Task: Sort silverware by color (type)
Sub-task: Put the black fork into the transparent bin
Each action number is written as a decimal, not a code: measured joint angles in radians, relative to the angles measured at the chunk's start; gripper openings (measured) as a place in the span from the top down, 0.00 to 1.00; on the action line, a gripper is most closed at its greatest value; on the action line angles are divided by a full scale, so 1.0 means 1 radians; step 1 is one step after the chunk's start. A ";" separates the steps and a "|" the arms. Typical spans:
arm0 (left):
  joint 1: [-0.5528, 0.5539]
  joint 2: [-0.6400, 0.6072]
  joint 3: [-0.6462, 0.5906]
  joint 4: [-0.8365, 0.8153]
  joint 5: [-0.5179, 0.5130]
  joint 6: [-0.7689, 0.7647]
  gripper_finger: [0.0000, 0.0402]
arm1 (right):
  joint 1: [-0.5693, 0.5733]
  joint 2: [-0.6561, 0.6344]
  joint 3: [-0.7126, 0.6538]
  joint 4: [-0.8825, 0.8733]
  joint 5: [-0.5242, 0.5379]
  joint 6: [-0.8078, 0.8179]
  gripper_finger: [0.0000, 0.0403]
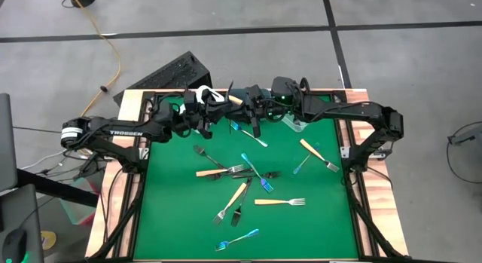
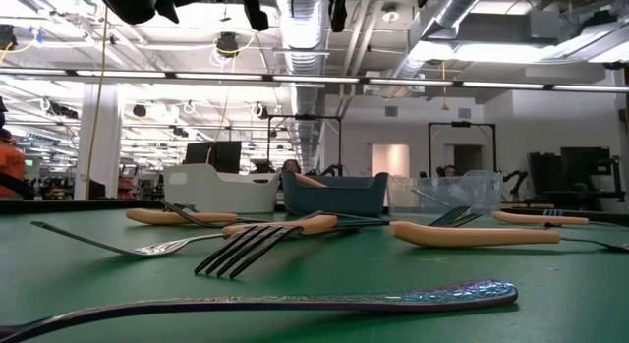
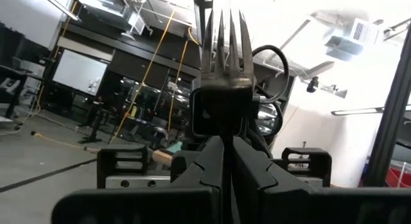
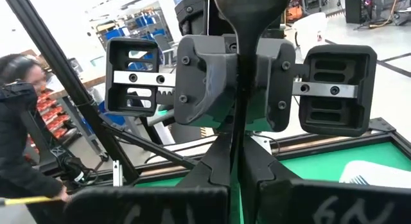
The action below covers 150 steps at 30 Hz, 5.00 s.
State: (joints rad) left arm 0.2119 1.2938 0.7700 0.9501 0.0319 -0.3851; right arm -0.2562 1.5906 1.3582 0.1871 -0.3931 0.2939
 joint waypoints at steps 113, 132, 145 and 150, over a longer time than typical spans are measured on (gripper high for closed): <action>-0.021 0.000 0.000 -0.515 -0.305 -0.345 0.60 | -0.539 -0.125 -0.243 -0.894 0.287 -0.327 0.95; -0.022 0.000 0.000 -0.515 -0.358 -0.350 0.60 | -0.617 -0.125 -0.386 -0.663 0.262 -0.268 0.95; -0.023 0.000 0.000 -0.516 -0.340 -0.349 0.60 | -0.615 -0.125 -0.386 -0.639 0.262 -0.257 0.95; -0.023 0.000 0.000 -0.521 -0.331 -0.343 0.60 | -0.624 -0.125 -0.386 -0.632 0.264 -0.258 0.95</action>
State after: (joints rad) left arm 0.1890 1.2938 0.7700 0.4289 -0.2993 -0.7282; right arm -0.8800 1.4658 0.9726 -0.4450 -0.1295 0.0361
